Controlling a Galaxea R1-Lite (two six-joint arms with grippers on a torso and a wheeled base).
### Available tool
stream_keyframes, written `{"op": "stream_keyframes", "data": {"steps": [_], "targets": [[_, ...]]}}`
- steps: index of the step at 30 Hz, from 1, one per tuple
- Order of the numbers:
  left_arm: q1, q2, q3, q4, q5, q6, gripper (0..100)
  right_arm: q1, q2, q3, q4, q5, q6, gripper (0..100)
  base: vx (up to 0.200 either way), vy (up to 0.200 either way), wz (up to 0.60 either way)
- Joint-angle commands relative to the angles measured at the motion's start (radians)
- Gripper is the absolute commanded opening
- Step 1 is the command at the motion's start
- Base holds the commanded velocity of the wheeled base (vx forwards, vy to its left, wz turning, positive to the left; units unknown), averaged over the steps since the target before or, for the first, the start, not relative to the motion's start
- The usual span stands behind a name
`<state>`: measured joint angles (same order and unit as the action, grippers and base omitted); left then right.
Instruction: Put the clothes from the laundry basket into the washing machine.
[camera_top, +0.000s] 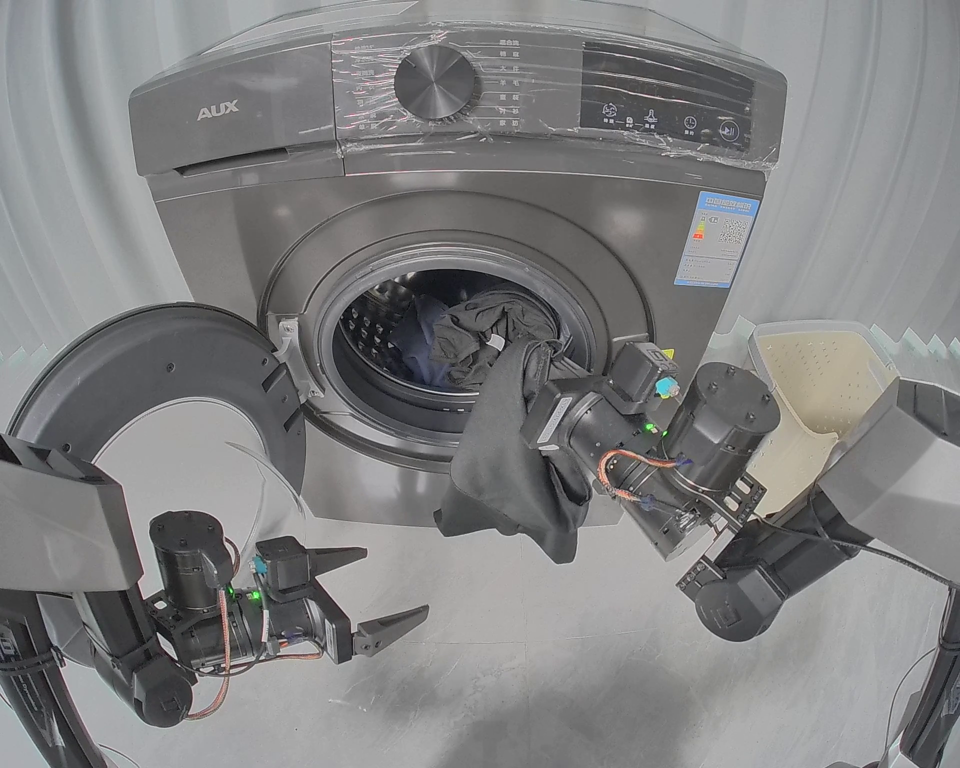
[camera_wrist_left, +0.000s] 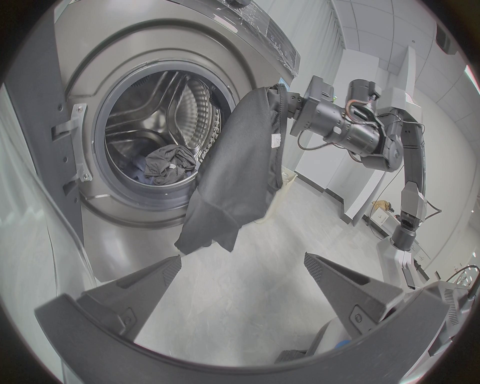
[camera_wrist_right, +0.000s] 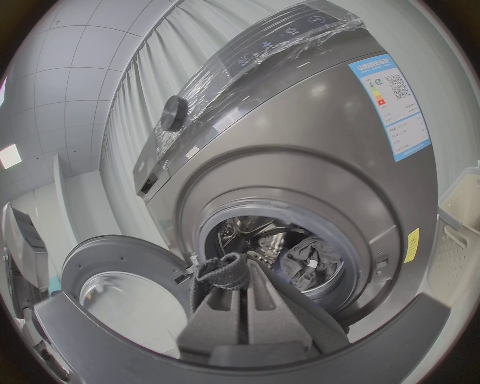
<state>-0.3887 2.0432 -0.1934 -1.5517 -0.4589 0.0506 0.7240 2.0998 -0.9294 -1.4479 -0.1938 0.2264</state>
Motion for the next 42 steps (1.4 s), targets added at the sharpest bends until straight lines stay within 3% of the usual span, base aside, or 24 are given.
{"op": "stream_keyframes", "data": {"steps": [1, 6, 12, 21, 40, 41, 42], "targets": [[-0.002, 0.005, -0.037, -0.001, 0.006, -0.003, 100, 0.034, -0.001, 0.017, -0.003, 0.001, 0.002, 0, 0.000, 0.000, 0.00], [-0.012, 0.005, -0.067, -0.001, 0.026, 0.002, 100, 0.112, 0.008, 0.075, -0.016, 0.002, 0.007, 0, 0.000, 0.000, 0.00], [-0.013, 0.002, -0.141, -0.001, 0.046, -0.025, 100, 0.155, 0.014, 0.076, -0.016, 0.002, 0.007, 0, 0.000, 0.000, 0.00], [-0.064, 0.041, -0.167, -0.002, 0.049, -0.035, 100, 0.206, 0.014, 0.089, -0.035, 0.002, 0.010, 0, 0.000, 0.000, 0.00], [-0.030, 0.186, -0.330, -0.004, 0.065, -0.035, 100, 0.262, -0.015, 0.179, -0.074, 0.005, 0.025, 0, 0.000, 0.000, 0.00], [-0.030, 0.186, -0.330, -0.004, 0.074, -0.035, 0, 0.264, -0.015, 0.181, -0.074, 0.005, 0.025, 0, 0.000, 0.000, 0.00], [-0.030, 0.186, -0.330, -0.004, 0.074, -0.035, 0, 0.264, -0.015, 0.181, -0.074, 0.005, 0.025, 0, 0.000, 0.000, 0.00]]}}
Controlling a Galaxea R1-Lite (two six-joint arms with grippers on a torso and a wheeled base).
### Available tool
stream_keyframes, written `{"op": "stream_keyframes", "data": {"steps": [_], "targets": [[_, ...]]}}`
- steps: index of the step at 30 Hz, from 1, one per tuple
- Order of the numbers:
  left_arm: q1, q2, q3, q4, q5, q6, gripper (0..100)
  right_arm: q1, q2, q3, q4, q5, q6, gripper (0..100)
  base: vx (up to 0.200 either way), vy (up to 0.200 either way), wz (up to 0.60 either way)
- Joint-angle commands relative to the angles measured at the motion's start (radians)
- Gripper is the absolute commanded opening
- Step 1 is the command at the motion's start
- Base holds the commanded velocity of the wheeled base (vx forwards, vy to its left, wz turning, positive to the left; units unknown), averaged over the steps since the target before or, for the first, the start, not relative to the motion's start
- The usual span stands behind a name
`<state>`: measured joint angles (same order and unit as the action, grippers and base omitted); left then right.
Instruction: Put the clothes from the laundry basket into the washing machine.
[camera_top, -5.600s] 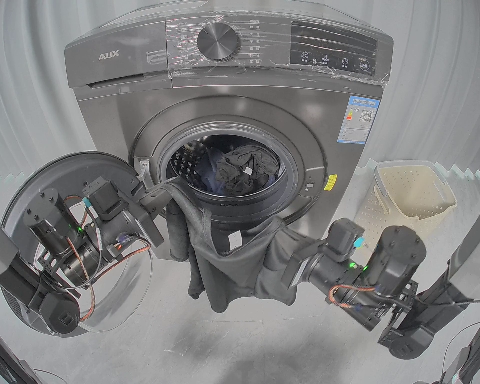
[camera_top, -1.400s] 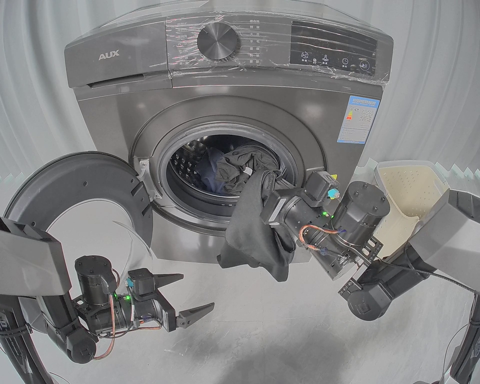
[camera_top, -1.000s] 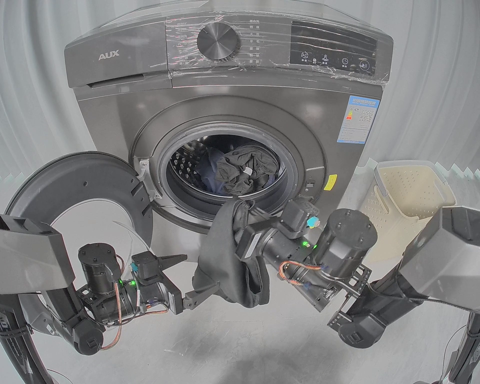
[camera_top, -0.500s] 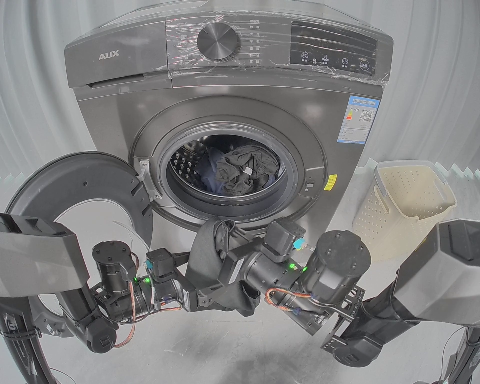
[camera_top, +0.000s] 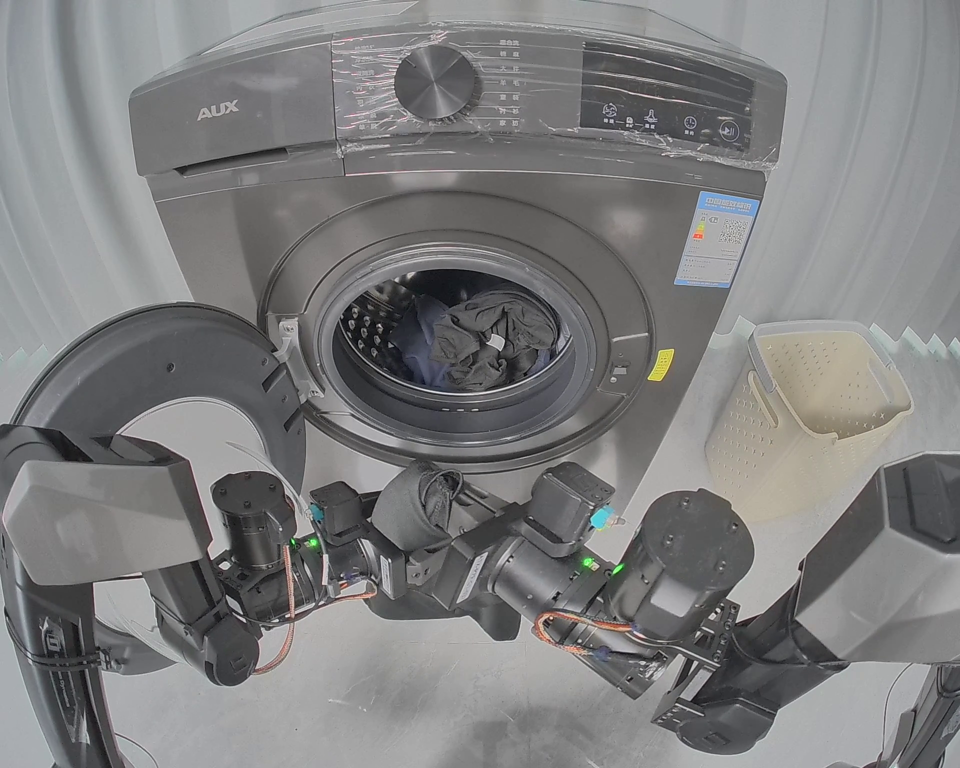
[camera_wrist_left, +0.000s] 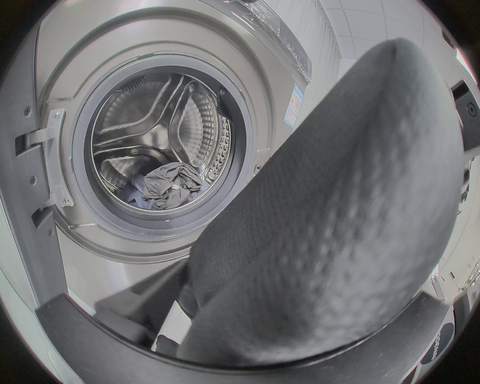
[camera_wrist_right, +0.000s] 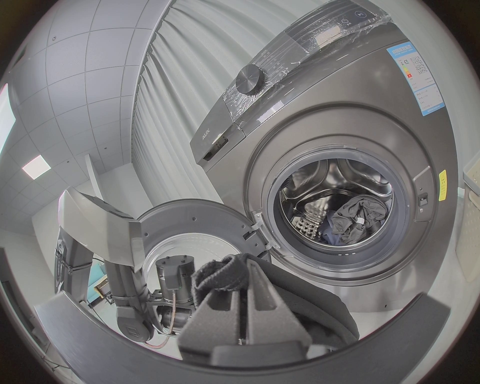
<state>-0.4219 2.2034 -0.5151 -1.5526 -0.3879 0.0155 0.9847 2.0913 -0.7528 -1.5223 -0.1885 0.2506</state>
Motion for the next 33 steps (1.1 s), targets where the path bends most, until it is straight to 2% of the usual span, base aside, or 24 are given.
{"op": "stream_keyframes", "data": {"steps": [1, 3, 5, 8, 14, 19, 22, 26, 31, 32, 33], "targets": [[0.005, 0.024, -0.010, -0.003, 0.007, 0.000, 0, 0.003, -0.007, 0.004, -0.001, 0.000, 0.002, 0, 0.000, 0.000, 0.00], [0.012, 0.025, -0.029, -0.003, 0.012, -0.008, 0, 0.003, -0.008, 0.012, -0.006, 0.000, 0.007, 0, 0.000, 0.000, 0.00], [0.025, 0.022, -0.063, -0.003, 0.049, -0.035, 0, 0.002, -0.013, 0.035, -0.015, 0.006, 0.012, 0, 0.000, 0.000, 0.00], [0.029, 0.007, -0.082, -0.003, 0.084, -0.062, 0, -0.015, -0.030, 0.082, -0.012, 0.008, 0.016, 0, 0.000, 0.000, 0.00], [0.032, -0.067, -0.063, -0.003, 0.084, -0.063, 0, -0.098, -0.031, 0.159, 0.027, -0.002, 0.019, 0, 0.000, 0.000, 0.00], [0.023, -0.116, -0.042, -0.003, 0.084, -0.065, 0, -0.150, -0.025, 0.162, 0.090, -0.009, 0.021, 0, 0.000, 0.000, 0.00], [0.023, -0.142, -0.033, -0.001, 0.083, -0.065, 0, -0.155, -0.014, 0.170, 0.094, -0.019, 0.019, 0, 0.000, 0.000, 0.00], [0.025, -0.154, -0.020, -0.003, 0.081, -0.065, 0, -0.130, -0.004, 0.199, 0.076, 0.001, 0.010, 0, 0.000, 0.000, 0.00], [0.023, -0.156, -0.019, -0.003, 0.081, -0.065, 0, -0.107, 0.001, 0.187, 0.062, 0.004, 0.009, 0, 0.000, 0.000, 0.00], [0.023, -0.156, -0.019, -0.003, 0.081, -0.065, 0, -0.107, 0.001, 0.185, 0.062, 0.004, 0.009, 100, 0.000, 0.000, 0.00], [0.025, -0.156, -0.019, -0.003, 0.081, -0.065, 0, -0.107, -0.005, 0.182, 0.051, 0.006, 0.013, 100, 0.000, 0.000, 0.00]]}}
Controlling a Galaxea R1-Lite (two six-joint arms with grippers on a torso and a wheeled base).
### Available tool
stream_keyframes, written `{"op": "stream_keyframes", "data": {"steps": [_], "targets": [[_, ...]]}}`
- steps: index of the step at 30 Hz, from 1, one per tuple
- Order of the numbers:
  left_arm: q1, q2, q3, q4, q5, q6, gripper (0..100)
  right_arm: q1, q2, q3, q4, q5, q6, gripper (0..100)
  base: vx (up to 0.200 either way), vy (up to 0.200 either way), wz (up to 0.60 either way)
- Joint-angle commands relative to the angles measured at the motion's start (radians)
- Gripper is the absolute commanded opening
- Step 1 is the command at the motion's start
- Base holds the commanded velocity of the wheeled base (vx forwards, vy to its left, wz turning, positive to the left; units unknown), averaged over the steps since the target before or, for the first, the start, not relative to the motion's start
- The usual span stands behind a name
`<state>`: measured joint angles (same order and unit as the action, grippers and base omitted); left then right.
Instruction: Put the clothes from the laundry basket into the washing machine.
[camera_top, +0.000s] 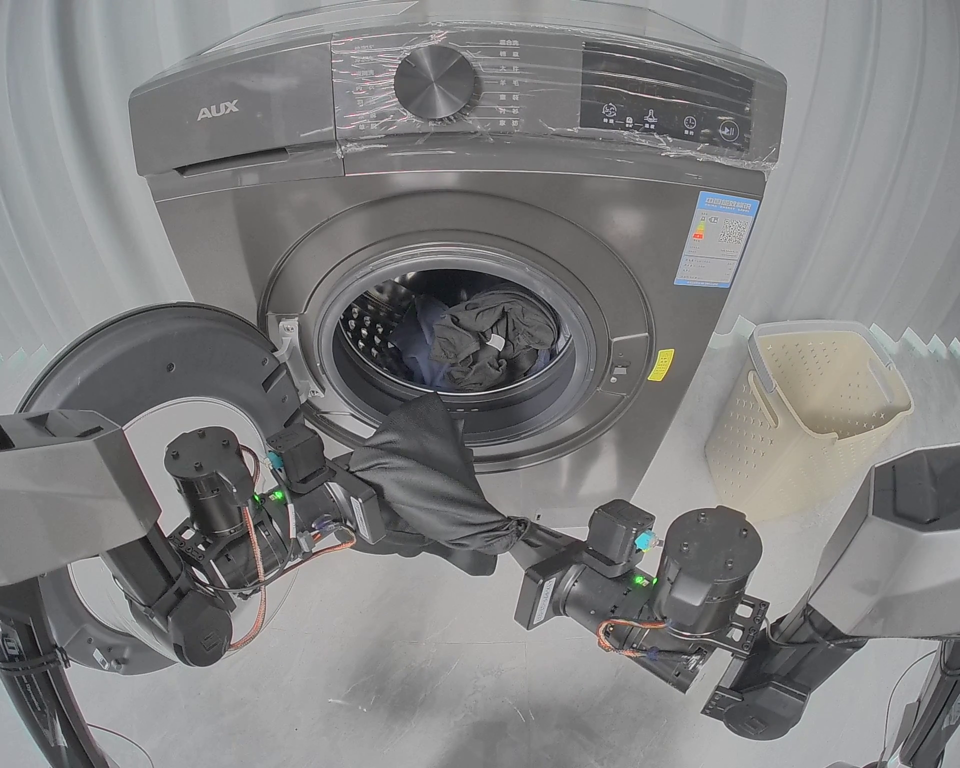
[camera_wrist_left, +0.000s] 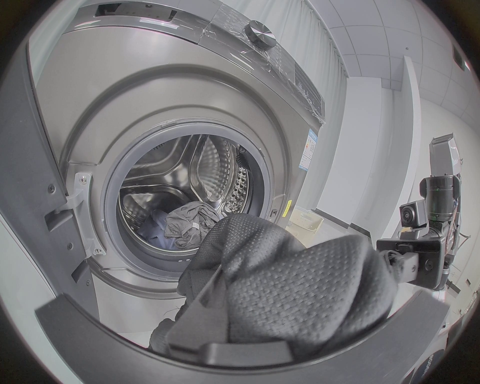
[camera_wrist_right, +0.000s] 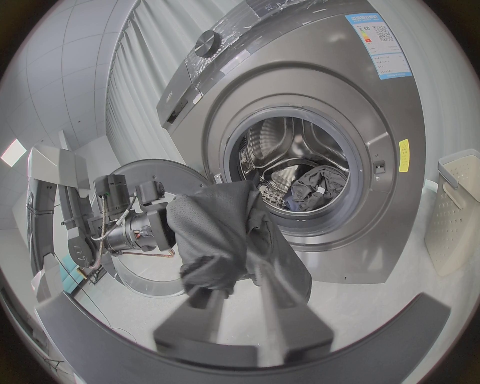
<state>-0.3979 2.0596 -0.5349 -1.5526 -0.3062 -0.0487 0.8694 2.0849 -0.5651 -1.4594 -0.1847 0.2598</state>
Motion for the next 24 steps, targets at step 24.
{"op": "stream_keyframes", "data": {"steps": [24], "targets": [[0.014, -0.125, 0.154, -0.003, 0.007, 0.018, 0, -0.201, -0.221, 0.396, -0.079, 0.195, -0.129, 100, 0.000, 0.000, 0.00]]}}
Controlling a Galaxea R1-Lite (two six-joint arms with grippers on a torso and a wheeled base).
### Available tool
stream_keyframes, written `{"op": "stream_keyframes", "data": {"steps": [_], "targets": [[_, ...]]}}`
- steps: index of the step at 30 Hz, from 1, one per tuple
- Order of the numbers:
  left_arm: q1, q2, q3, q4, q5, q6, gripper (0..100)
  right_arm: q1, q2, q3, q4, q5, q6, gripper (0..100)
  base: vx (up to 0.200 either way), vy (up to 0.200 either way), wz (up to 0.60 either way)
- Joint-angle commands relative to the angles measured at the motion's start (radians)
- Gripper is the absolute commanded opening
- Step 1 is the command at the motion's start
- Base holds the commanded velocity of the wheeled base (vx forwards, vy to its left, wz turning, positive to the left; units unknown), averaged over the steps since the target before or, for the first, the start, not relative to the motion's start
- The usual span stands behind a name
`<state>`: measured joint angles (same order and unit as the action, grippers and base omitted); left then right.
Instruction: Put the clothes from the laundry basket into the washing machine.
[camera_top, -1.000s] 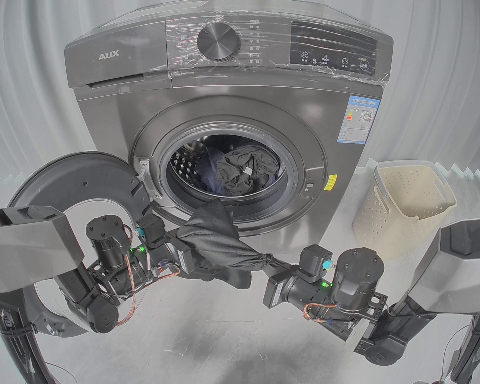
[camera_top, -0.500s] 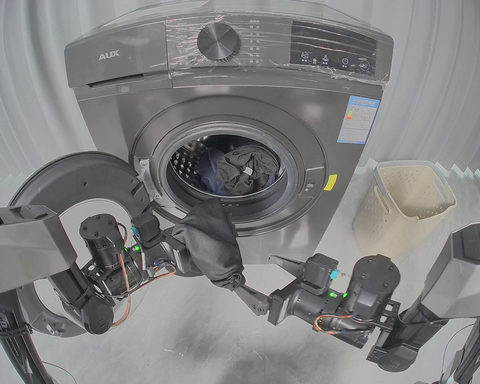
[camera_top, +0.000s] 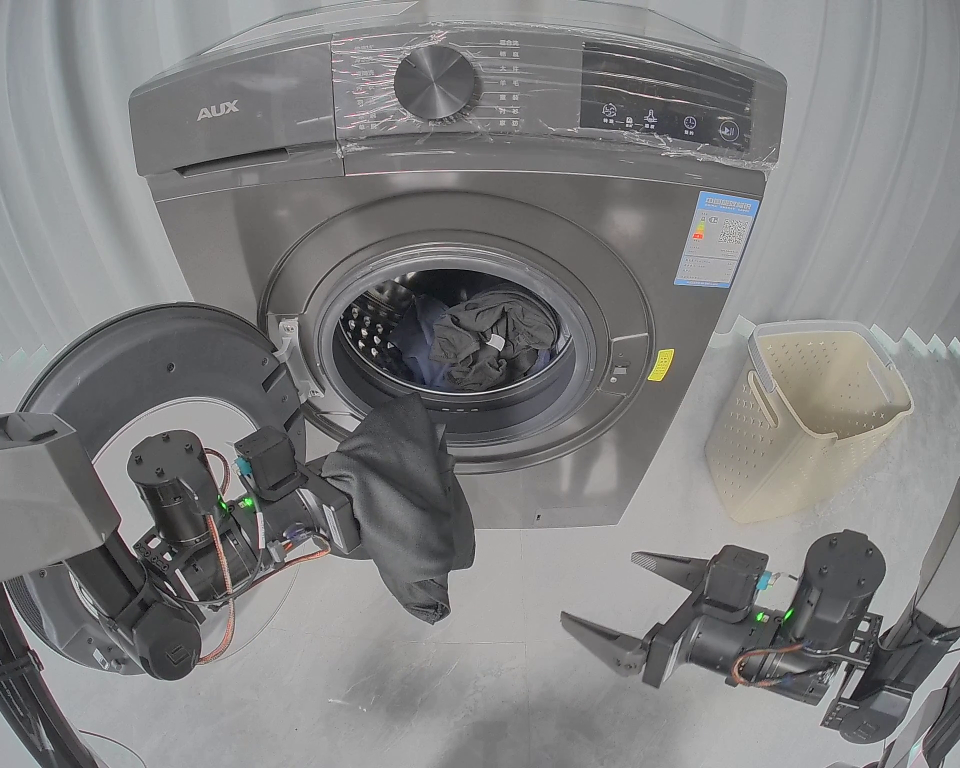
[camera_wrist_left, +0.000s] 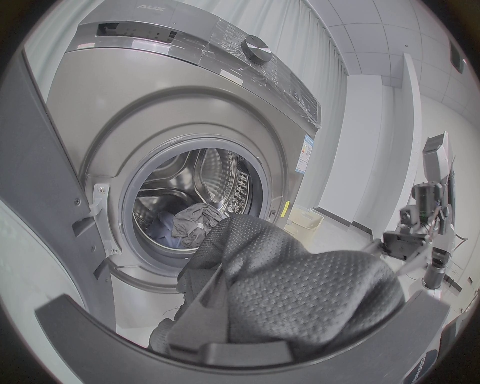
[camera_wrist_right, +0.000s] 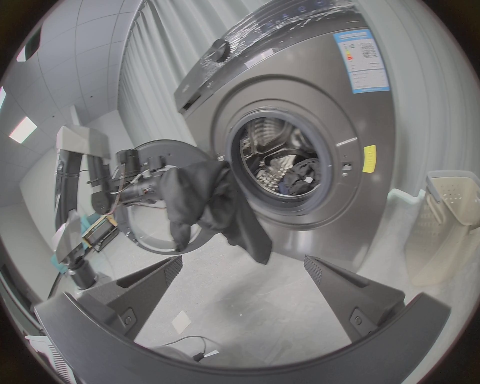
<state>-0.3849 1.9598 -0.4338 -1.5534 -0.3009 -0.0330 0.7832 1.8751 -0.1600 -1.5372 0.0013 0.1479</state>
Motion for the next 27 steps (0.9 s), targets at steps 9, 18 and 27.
{"op": "stream_keyframes", "data": {"steps": [9, 18, 27], "targets": [[0.003, -0.032, 0.133, -0.001, -0.003, 0.039, 0, -0.160, 0.012, -0.001, -0.001, 0.042, -0.031, 100, 0.000, 0.000, 0.00], [-0.005, -0.010, 0.092, -0.001, 0.000, 0.030, 0, -0.125, 0.012, 0.004, -0.001, 0.039, -0.022, 100, 0.156, 0.000, 0.00], [-0.020, 0.002, 0.072, -0.002, 0.000, 0.028, 0, -0.065, 0.010, 0.031, -0.001, 0.036, -0.019, 100, 0.200, 0.000, 0.00]]}}
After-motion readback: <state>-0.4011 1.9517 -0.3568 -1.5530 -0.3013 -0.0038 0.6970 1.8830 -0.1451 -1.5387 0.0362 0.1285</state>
